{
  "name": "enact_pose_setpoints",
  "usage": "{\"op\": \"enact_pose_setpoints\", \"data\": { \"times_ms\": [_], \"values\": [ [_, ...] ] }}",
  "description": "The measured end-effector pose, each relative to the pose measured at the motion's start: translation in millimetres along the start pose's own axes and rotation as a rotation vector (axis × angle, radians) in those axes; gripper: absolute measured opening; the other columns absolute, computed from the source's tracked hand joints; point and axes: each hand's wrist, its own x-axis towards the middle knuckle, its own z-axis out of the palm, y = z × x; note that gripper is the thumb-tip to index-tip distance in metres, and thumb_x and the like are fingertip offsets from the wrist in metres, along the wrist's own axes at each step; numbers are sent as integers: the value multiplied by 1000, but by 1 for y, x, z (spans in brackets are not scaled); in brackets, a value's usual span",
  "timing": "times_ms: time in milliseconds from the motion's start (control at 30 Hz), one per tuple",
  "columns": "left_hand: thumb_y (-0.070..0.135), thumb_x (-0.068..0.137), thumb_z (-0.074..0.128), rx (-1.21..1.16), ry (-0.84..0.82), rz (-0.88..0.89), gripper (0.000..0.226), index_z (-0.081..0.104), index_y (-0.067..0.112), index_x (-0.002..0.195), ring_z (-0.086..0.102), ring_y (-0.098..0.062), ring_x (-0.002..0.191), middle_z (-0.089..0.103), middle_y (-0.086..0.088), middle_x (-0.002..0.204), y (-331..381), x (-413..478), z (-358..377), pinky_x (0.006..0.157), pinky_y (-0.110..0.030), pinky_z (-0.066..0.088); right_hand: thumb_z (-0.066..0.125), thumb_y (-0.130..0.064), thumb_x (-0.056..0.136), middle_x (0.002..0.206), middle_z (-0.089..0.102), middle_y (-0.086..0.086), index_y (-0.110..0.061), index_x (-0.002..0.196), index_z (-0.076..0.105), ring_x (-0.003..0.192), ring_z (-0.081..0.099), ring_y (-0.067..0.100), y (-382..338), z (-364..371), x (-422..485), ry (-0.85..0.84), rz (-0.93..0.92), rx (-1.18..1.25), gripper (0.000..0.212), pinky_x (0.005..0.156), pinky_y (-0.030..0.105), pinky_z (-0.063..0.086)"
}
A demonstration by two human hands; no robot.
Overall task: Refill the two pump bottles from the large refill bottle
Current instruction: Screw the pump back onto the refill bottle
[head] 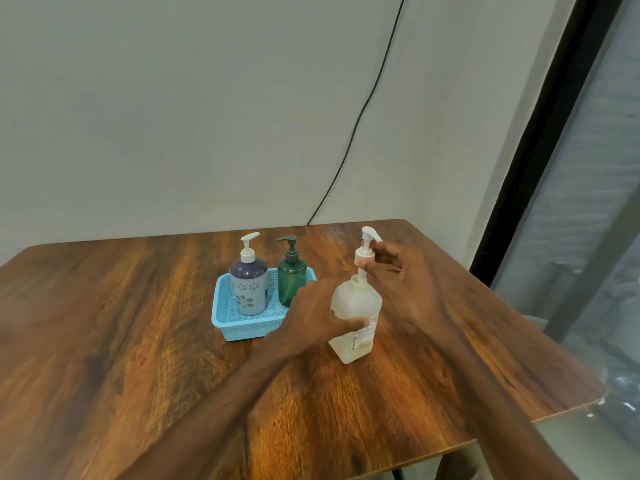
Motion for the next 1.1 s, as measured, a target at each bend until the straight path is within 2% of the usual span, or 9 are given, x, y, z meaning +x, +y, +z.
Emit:
{"op": "enact_pose_setpoints", "data": {
  "times_ms": [167, 300, 433, 533, 633, 767, 867, 1000, 1100],
  "values": [
    [83, 64, 70, 9, -10, 8, 85, 61, 36, 134, 60, 9, 79, 69, 19, 119, 5, -1, -4, 64, -13, 48, 74, -23, 93, 123, 73, -2, -15, 128, 71, 105, 69, 9, 7, 3, -4, -57, 8, -27, 36, 92, 37, 60],
    [70, 71, 83, 15, -21, -13, 75, 62, 33, 133, 64, -2, 88, 72, 11, 124, 3, -1, -4, 68, -21, 56, 74, -27, 92, 125, 71, -7, -18, 127, 72, 103, 66, 5, 14, 5, -8, -82, 25, -42, 36, 83, 21, 55],
    [67, 72, 85, 5, -24, 0, 72, 62, 35, 132, 60, 7, 79, 72, 15, 118, 5, -1, -5, 65, -12, 45, 73, -27, 93, 121, 73, -4, -16, 124, 73, 105, 68, 12, 18, 7, -12, -79, 49, -21, 33, 86, 30, 59],
    [68, 72, 83, 2, -26, 0, 74, 61, 37, 134, 61, 7, 78, 69, 20, 113, 7, -2, -6, 65, -13, 47, 73, -27, 93, 124, 71, -3, -17, 127, 71, 108, 67, 13, 19, 10, -13, -100, 66, -37, 35, 92, 36, 58],
    [67, 73, 84, -1, -40, -6, 75, 59, 36, 137, 64, -1, 88, 72, 12, 124, 6, -1, -5, 72, -19, 56, 73, -27, 93, 123, 72, -4, -17, 126, 72, 106, 67, 10, 18, 10, -13, -113, 42, -45, 35, 92, 36, 59],
    [77, 68, 75, -2, -37, 9, 80, 58, 40, 137, 60, 11, 77, 73, 16, 119, 9, -3, -8, 64, -10, 45, 74, -29, 92, 118, 73, -7, -18, 126, 72, 102, 68, 8, 21, 11, -13, -105, 29, -67, 35, 85, 30, 59],
    [79, 69, 73, -4, -31, 18, 79, 56, 44, 138, 60, 13, 77, 73, 16, 115, 10, -5, -7, 66, -15, 51, 77, -33, 89, 115, 74, -10, -21, 124, 73, 96, 66, 1, 24, 13, -13, -80, 10, -98, 38, 79, 19, 56],
    [76, 75, 75, -36, -20, 42, 66, 48, 53, 131, 64, 13, 90, 67, 29, 95, 15, -8, -9, 68, -22, 58, 83, -41, 82, 100, 71, -17, -24, 116, 72, 87, 65, -1, 30, 16, -15, -36, -8, -107, 40, 72, 14, 53],
    [77, 76, 75, -158, -147, 47, 65, 40, 70, 130, 63, 17, 101, 65, 41, 111, 22, -11, -21, 72, -10, 54, 85, -46, 77, 99, 64, -25, -31, 114, 64, 88, 63, -3, 30, 18, -16, -16, 15, -94, 46, 69, 8, 48]
  ]
}}
